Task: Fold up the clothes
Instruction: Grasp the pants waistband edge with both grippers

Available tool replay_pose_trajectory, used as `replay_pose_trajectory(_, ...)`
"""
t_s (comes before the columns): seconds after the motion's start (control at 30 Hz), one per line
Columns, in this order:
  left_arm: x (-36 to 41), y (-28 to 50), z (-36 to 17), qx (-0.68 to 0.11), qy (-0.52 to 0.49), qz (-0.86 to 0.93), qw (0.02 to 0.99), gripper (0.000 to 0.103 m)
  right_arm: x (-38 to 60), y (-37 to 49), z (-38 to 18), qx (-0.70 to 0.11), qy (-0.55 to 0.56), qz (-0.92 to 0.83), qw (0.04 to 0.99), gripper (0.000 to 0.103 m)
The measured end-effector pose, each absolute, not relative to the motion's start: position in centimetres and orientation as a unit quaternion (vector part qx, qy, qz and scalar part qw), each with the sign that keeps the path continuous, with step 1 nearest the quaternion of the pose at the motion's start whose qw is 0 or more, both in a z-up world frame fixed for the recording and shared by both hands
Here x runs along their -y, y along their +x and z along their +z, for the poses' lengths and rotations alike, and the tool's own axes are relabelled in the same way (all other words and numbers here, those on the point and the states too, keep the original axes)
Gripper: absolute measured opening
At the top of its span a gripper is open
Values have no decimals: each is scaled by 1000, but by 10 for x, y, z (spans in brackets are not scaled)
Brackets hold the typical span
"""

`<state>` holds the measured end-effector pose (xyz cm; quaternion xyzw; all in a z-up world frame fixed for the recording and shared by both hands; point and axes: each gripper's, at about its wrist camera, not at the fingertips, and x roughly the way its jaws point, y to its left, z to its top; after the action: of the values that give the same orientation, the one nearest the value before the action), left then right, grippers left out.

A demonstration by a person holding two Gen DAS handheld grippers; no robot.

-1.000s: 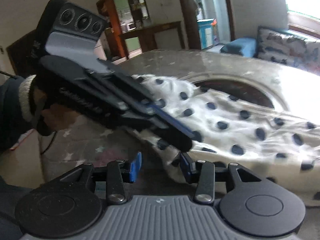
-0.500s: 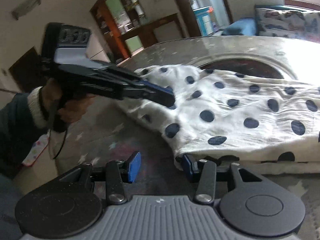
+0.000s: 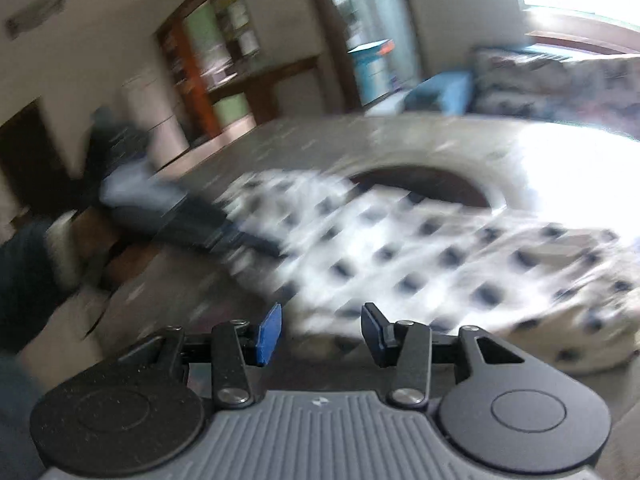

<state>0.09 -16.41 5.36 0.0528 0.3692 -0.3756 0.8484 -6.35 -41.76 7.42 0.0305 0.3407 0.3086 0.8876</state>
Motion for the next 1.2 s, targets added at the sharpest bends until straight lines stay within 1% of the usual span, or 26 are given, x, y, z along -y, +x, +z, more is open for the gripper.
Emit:
replay_pose_trajectory(0.17, 185, -4, 42, -381, 73, -392, 834, 12, 427, -23, 55, -349, 55, 236, 905, 45)
replay_pose_trajectory(0.27, 184, -8, 36, -385, 73, -393, 832, 15, 439, -14, 37, -368, 62, 210, 904, 44)
replay_pose_trajectory(0.3, 183, -8, 36, -386, 69, -393, 832, 16, 444, -14, 33, -367, 63, 207, 905, 38)
replay_pose_trajectory(0.43, 176, -10, 37, -386, 65, -393, 832, 22, 464, -21, 34, -369, 69, 174, 910, 38)
replay_pose_trajectory(0.63, 164, -16, 37, -387, 53, -389, 834, 24, 477, -23, 36, -377, 39, 106, 919, 39)
replay_pose_trajectory(0.8, 149, -17, 48, -378, 41, -376, 845, 26, 466, -18, 43, -353, 13, 95, 931, 41)
replay_pose_trajectory(0.83, 145, -16, 52, -375, 38, -367, 850, 26, 467, -16, 44, -350, 16, 96, 932, 45)
replay_pose_trajectory(0.87, 141, -13, 54, -371, 34, -356, 857, 26, 468, -10, 45, -345, 20, 93, 934, 46)
replay_pose_trajectory(1.0, 119, 6, 63, -364, 1, -303, 880, 30, 466, 14, 40, -342, 25, 78, 936, 46)
replay_pose_trajectory(1.1, 103, 22, 66, -359, -17, -261, 896, 39, 472, 25, 33, -347, 32, 64, 935, 46)
replay_pose_trajectory(1.2, 88, 36, 63, -367, -33, -230, 901, 39, 480, 28, 29, -349, 41, 55, 934, 46)
